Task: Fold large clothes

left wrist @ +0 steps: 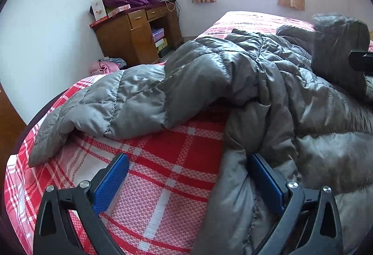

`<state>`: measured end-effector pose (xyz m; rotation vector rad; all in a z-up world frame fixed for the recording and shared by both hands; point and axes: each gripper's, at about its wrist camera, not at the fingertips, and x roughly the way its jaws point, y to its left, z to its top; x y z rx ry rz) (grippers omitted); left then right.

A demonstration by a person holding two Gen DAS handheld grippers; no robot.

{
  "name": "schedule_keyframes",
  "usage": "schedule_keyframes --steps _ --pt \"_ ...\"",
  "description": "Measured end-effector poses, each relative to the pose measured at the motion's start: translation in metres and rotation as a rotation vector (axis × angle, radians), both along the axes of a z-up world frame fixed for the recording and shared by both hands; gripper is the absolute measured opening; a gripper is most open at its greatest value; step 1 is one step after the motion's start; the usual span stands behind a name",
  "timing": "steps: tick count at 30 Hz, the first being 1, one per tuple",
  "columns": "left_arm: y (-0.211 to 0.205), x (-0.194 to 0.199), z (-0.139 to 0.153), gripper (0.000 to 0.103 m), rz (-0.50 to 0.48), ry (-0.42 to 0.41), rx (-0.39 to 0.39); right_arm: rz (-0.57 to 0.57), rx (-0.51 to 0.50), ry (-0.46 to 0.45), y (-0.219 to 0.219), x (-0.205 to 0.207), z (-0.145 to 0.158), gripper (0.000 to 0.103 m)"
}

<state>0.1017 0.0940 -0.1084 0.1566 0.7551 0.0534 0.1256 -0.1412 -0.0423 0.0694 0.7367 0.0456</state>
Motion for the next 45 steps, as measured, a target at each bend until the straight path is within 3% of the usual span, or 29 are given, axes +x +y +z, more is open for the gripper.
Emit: schedule_keyframes --steps 1,6,9,11,13,15,19,20,21,25,26,28,30,32,34,37,42,45 --pt "-0.001 -0.002 -0.001 0.102 0.0 -0.001 -0.001 0.031 0.052 0.01 0.003 0.0 -0.005 0.078" --pt "-0.002 -0.001 -0.001 0.102 0.0 0.0 -0.001 0.04 0.193 -0.104 -0.026 -0.034 0.023 0.078" --pt "-0.004 -0.002 0.004 0.102 -0.019 0.019 -0.002 -0.088 0.184 -0.154 -0.069 -0.048 0.039 0.077" --pt "-0.008 -0.008 0.024 0.102 -0.053 -0.029 0.004 -0.248 0.115 -0.148 -0.108 -0.054 0.036 0.063" --pt "-0.016 -0.014 0.05 0.102 -0.084 -0.104 -0.006 -0.387 0.063 -0.082 -0.148 -0.052 0.019 0.044" --pt "-0.029 -0.013 0.077 0.102 -0.119 -0.169 -0.029 -0.456 0.087 0.003 -0.182 -0.047 -0.01 0.035" --pt "-0.066 0.024 0.094 0.102 -0.12 -0.146 -0.044 -0.517 0.099 0.146 -0.212 -0.05 -0.082 0.035" --pt "-0.078 0.038 0.088 0.102 -0.12 -0.129 -0.041 -0.513 0.095 0.131 -0.213 -0.054 -0.086 0.035" --pt "-0.085 0.047 0.084 0.102 -0.122 -0.112 -0.033 -0.509 0.069 0.091 -0.209 -0.057 -0.087 0.036" --pt "-0.122 0.077 0.047 0.102 -0.104 -0.019 0.063 -0.502 0.012 0.098 -0.201 -0.054 -0.085 0.041" --pt "-0.128 0.08 0.031 0.102 -0.09 0.0 0.118 -0.497 0.021 0.097 -0.2 -0.056 -0.082 0.042" --pt "-0.13 0.077 0.009 0.102 -0.11 0.007 0.149 -0.476 0.074 0.093 -0.208 -0.064 -0.078 0.047" --pt "-0.125 0.08 0.007 0.102 -0.117 0.022 0.109 -0.436 0.127 0.084 -0.214 -0.079 -0.075 0.054" --pt "-0.12 0.087 0.004 0.102 -0.117 0.06 0.062 -0.418 0.114 0.09 -0.215 -0.088 -0.073 0.055" --pt "-0.118 0.089 0.004 0.102 -0.116 0.065 0.047 -0.446 0.043 0.114 -0.222 -0.093 -0.083 0.078" --pt "-0.122 0.087 0.005 0.102 -0.115 0.053 0.062 -0.468 0.102 0.103 -0.232 -0.096 -0.089 0.078" --pt "-0.105 0.071 0.017 0.102 -0.119 0.064 -0.015 -0.482 -0.049 0.136 -0.215 -0.083 -0.092 0.081" --pt "-0.074 0.036 0.048 0.102 -0.125 -0.025 -0.067 -0.499 -0.044 0.134 -0.216 -0.085 -0.093 0.087"
